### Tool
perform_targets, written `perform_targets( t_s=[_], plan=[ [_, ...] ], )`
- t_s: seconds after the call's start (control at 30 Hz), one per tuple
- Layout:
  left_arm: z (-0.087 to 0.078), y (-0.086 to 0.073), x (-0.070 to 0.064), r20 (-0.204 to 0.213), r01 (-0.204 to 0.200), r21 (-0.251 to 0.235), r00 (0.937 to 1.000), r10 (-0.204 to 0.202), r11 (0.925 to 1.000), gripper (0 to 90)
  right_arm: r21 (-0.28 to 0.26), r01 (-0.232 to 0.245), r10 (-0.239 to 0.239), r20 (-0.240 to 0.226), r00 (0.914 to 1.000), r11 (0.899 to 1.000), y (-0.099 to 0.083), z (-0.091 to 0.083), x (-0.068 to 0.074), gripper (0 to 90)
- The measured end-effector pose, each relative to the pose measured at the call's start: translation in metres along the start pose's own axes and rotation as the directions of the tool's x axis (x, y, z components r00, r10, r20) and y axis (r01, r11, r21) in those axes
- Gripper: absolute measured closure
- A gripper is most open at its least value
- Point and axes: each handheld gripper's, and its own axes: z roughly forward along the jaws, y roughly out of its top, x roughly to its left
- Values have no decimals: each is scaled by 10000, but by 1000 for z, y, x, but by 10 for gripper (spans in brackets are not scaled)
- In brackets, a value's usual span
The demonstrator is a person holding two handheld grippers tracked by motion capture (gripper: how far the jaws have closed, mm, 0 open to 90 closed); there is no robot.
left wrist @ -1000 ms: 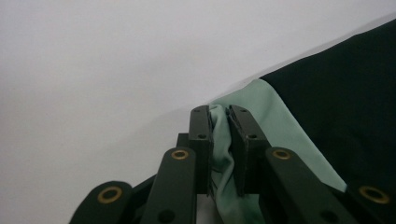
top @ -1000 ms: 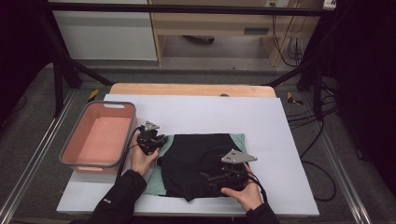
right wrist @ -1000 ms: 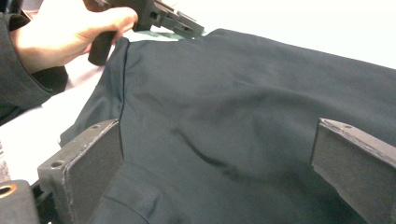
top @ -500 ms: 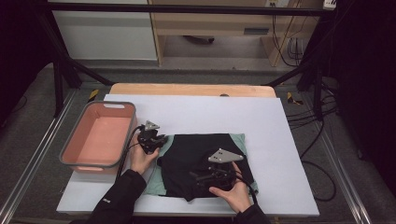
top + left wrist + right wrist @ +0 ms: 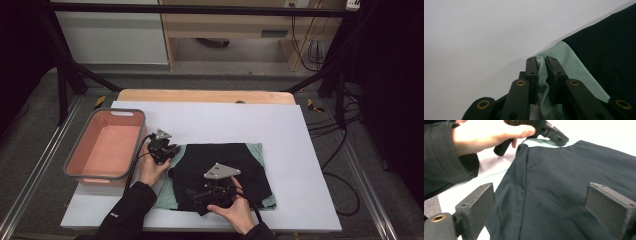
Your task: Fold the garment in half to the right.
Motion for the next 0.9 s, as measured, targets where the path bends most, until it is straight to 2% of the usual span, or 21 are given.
perform_targets(
  t_s=[0.47,0.9],
  plan=[
    [0,0,0,-8,-74,-3,10000,74,10000,793,668,716,-688,-428,9967,9952,-2,22,27,196],
    [0,0,0,28,-27,3,10000,27,10000,792,1176,1422,-1391,-338,9897,9828,-2,44,45,231]
  ],
)
